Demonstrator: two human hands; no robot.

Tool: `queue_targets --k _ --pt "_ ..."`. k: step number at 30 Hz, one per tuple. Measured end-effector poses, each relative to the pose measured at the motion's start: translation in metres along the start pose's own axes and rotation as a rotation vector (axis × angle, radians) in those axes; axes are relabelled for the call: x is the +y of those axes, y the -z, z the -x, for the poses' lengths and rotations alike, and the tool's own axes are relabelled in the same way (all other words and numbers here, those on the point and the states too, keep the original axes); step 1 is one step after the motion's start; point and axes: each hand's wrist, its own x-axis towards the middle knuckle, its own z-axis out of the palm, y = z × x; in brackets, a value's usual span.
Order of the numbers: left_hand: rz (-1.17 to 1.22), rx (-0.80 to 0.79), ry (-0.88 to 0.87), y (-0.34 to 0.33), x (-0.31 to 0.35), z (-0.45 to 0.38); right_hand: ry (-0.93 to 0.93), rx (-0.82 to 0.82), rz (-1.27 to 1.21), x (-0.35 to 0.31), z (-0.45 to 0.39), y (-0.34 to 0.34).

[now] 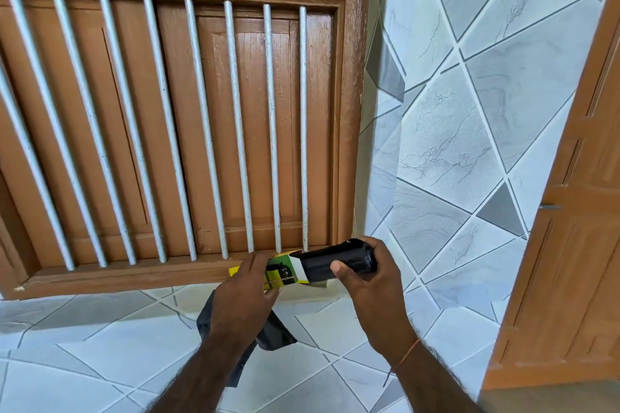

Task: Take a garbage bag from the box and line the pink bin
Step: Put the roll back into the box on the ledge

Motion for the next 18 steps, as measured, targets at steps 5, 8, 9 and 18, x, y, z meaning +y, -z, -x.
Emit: queue_targets --k 5,8,9,18 --pt "-0.015 -0.003 0.022 0.0 0.003 0.005 0.003 -0.044 0.015 -0.007 0.006 0.005" --pt "0.024 0.011 0.055 -0.001 0.006 0.008 0.095 -0.087 0.052 -0.016 0.018 0.002" --pt "0.036 0.015 0.068 -0.001 0.007 0.008 0.123 -0.098 0.063 -0.018 0.022 0.001" --pt "0.088 0.044 0.126 0.001 0.012 0.011 0.168 -0.104 0.1 -0.022 0.029 -0.004"
